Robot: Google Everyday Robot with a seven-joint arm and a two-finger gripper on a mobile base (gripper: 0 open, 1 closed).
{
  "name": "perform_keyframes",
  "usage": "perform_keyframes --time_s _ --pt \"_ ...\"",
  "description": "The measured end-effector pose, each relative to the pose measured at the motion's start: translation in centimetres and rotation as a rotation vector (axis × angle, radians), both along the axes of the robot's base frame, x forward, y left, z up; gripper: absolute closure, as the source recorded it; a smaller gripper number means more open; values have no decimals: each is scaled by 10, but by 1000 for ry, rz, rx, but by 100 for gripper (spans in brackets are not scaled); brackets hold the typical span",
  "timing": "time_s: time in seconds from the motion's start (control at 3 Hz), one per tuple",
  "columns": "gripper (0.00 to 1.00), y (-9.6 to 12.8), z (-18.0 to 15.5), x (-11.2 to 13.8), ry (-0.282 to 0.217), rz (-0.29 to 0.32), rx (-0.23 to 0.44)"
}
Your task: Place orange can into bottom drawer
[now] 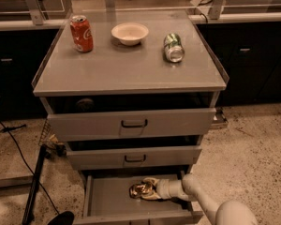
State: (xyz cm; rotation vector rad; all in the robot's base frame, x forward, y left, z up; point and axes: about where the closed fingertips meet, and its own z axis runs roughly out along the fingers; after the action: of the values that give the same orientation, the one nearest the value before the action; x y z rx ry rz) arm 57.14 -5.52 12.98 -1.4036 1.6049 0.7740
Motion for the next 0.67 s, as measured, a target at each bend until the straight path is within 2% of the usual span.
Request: perform_keyframes --time_s 0.33,0.67 --pt "81 0 0 0 0 0 0" --pt "50 0 0 0 0 0 0"
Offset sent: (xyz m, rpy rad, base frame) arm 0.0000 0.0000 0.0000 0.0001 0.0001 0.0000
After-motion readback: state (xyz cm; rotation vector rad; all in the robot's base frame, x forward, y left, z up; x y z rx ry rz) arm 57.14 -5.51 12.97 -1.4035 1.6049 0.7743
